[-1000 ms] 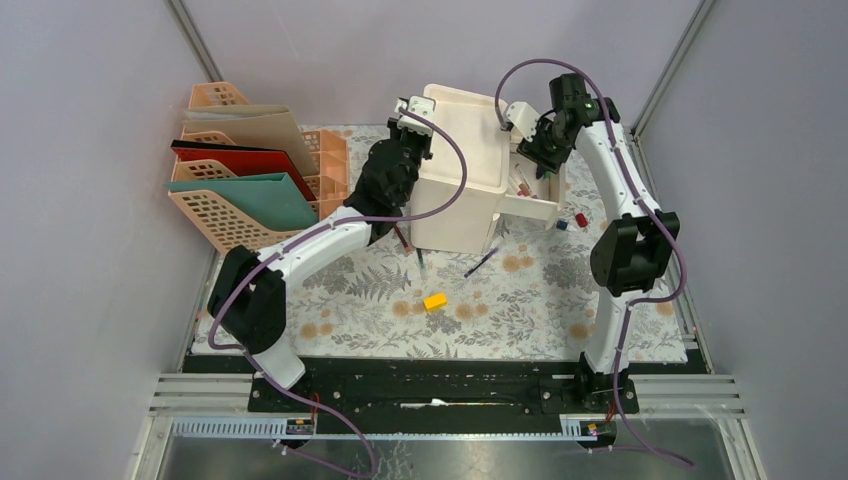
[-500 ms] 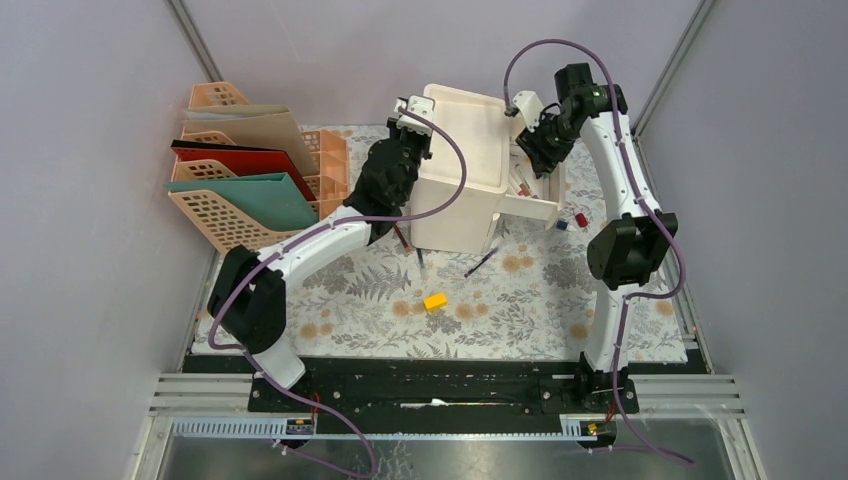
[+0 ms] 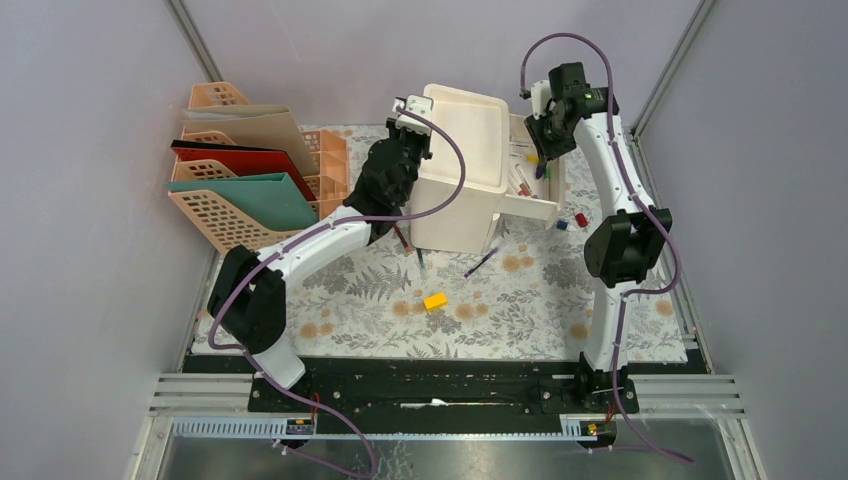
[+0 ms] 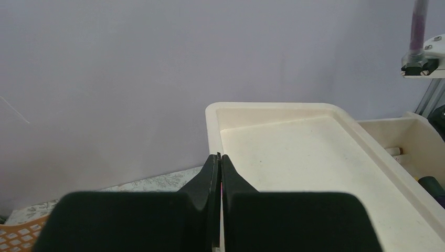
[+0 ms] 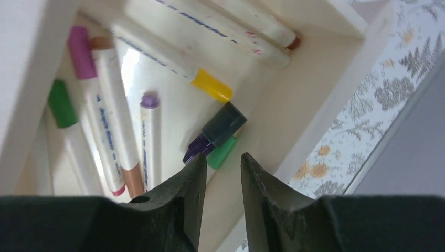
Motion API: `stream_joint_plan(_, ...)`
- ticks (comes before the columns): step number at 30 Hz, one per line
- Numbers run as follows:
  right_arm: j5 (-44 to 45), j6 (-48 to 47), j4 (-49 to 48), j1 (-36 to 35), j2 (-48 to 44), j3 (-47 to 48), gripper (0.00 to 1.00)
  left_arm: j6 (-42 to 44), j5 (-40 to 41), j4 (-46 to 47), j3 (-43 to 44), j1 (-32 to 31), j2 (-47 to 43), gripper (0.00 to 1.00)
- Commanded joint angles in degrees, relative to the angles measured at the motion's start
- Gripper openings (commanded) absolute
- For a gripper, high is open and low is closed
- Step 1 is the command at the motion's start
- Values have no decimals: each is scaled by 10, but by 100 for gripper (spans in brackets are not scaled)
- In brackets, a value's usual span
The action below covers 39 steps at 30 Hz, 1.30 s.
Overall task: Organize the desk
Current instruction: Pick up the stationery from the drawer.
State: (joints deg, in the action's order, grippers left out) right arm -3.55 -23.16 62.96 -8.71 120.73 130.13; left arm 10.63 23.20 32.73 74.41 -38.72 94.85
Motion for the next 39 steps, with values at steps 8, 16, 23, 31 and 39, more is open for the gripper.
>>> stream_joint_plan(8, 136, 235, -77, -17, -1, -29, 37, -17, 15, 26, 10, -1, -42, 0)
stream_joint_plan(16, 128, 304, -74, -21, 0, -54, 37, -18, 20, 32, 2, -1, -49, 1)
stream_joint_plan(23, 132, 331, -72, -22, 9, -64, 36, -21, 28, 34, -5, -2, -56, 2)
stream_joint_plan(31, 122, 340, -71, -22, 35, -64, 35, -21, 35, 35, -13, -2, -62, 5)
stream_joint_plan(39, 104, 348, -72, -22, 53, -58, 35, -18, 39, 35, -13, -2, -62, 10)
